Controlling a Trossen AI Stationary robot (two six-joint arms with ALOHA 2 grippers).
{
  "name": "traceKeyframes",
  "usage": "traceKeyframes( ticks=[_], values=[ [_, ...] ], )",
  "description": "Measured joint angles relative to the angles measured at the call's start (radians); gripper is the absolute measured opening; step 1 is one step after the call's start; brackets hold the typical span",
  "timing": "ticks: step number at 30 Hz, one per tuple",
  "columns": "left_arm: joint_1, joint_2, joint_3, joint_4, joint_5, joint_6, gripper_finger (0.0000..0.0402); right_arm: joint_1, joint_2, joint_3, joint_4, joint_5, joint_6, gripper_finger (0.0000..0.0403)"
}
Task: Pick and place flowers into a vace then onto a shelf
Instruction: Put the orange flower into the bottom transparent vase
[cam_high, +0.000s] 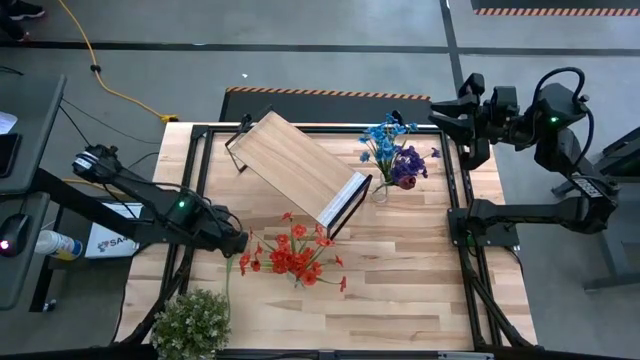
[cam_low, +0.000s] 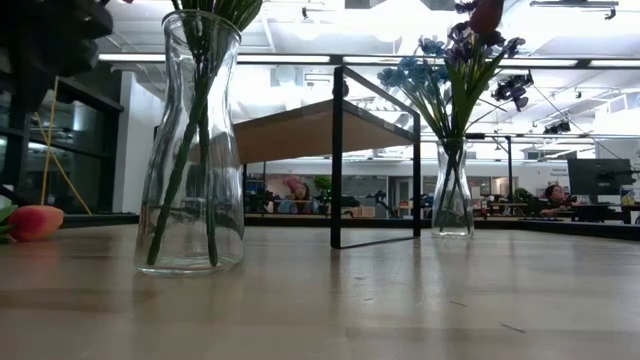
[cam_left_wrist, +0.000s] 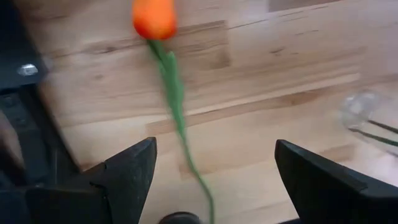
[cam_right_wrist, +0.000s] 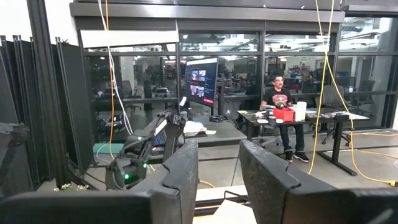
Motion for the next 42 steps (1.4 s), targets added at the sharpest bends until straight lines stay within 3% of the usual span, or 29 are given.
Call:
traceKeyframes(
  ticks=[13, 18, 30, 42],
  values=[
    [0.0, 0.08, -0.007, -0.044, 0.014, -0.022, 0.036, 0.0, 0.013, 0.0, 0.0, -0.051, -0.025, 0.011],
    [0.0, 0.085, -0.067, -0.013, 0.006, -0.036, 0.036, 0.0, 0.012, 0.0, 0.0, -0.071, -0.026, 0.011],
    [0.0, 0.084, -0.252, 0.26, 0.012, -0.096, 0.036, 0.0, 0.01, 0.0, 0.0, -0.101, -0.027, 0.011],
    [0.0, 0.084, -0.333, 0.347, 0.045, -0.11, 0.036, 0.0, 0.01, 0.0, 0.0, -0.109, -0.027, 0.011]
  ],
)
